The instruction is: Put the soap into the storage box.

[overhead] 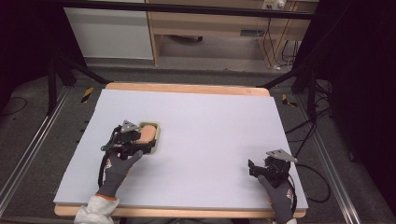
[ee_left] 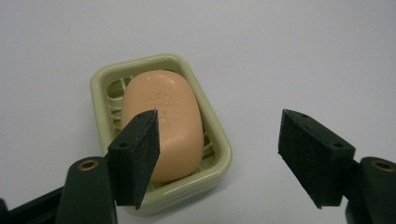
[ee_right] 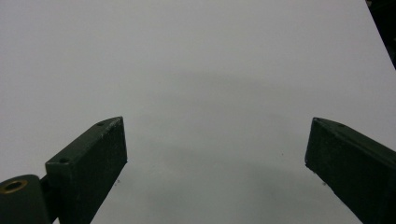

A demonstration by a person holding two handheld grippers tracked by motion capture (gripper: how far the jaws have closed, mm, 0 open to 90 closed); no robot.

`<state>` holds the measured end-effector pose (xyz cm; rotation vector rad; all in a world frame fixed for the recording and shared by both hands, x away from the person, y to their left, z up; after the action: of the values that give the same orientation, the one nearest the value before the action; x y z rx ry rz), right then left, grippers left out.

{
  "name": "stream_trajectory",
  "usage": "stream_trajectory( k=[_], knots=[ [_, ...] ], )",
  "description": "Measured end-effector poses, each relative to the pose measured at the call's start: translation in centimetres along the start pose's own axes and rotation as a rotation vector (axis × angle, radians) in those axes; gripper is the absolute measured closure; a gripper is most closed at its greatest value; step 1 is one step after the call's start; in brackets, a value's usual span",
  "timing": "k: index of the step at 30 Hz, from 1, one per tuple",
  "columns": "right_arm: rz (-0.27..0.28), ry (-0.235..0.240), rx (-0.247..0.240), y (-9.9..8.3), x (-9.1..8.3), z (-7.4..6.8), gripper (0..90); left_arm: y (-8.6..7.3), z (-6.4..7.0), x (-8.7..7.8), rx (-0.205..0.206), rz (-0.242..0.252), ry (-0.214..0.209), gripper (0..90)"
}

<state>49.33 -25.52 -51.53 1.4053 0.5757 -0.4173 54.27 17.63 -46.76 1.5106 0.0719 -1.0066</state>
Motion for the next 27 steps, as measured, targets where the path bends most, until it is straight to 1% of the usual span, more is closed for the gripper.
stream_trajectory(
  k=[3, 9, 10, 12, 13, 17, 20, 22, 24, 27],
  knots=[
    [0.003, 0.000, 0.005, 0.0, -0.1, 0.0, 5.7, -0.3, -0.1, -0.2, -0.004, 0.006, -0.001, 27.4],
    [0.004, -0.006, 0.007, 0.0, -0.1, 0.2, 5.6, -1.6, -0.3, -1.2, 0.017, 0.002, 0.003, 25.2],
    [0.003, -0.007, 0.009, 0.0, -0.1, 0.2, 5.6, -2.1, -0.4, -1.6, 0.025, 0.005, 0.009, 24.4],
    [0.002, -0.008, 0.009, 0.0, -0.1, 0.3, 5.6, -2.4, -0.5, -1.8, 0.027, 0.002, 0.009, 24.2],
    [0.002, -0.009, 0.008, 0.0, -0.1, 0.3, 5.6, -2.7, -0.6, -1.9, 0.025, 0.005, 0.012, 24.0],
    [0.002, -0.010, 0.008, -0.1, -0.1, 0.4, 5.6, -4.0, -1.1, -2.3, 0.024, -0.012, 0.022, 22.9],
    [-0.002, -0.008, 0.012, -0.1, -0.1, 0.4, 5.6, -5.1, -1.6, -2.4, 0.022, -0.030, 0.033, 22.5],
    [-0.002, -0.008, 0.015, -0.1, -0.1, 0.4, 5.6, -5.9, -2.0, -2.6, 0.014, -0.033, 0.040, 22.4],
    [-0.002, -0.009, 0.015, -0.1, -0.1, 0.4, 5.6, -6.1, -2.2, -2.7, 0.018, -0.037, 0.043, 22.4],
    [-0.004, -0.009, 0.014, -0.1, -0.1, 0.4, 5.6, -6.7, -2.6, -2.7, 0.010, -0.044, 0.042, 22.0]
  ],
)
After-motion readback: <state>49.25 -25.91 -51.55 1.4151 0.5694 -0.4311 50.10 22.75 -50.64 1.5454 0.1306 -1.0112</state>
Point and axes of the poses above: each handheld gripper's, and its own axes: x roughly forward along the jaws, y roughly out of its top, z roughly to its right, the point moved 7 cm from there along x, roughly forward along the jaws, and after that the axes turned 5 degrees about -y, right-handed, at the moved point
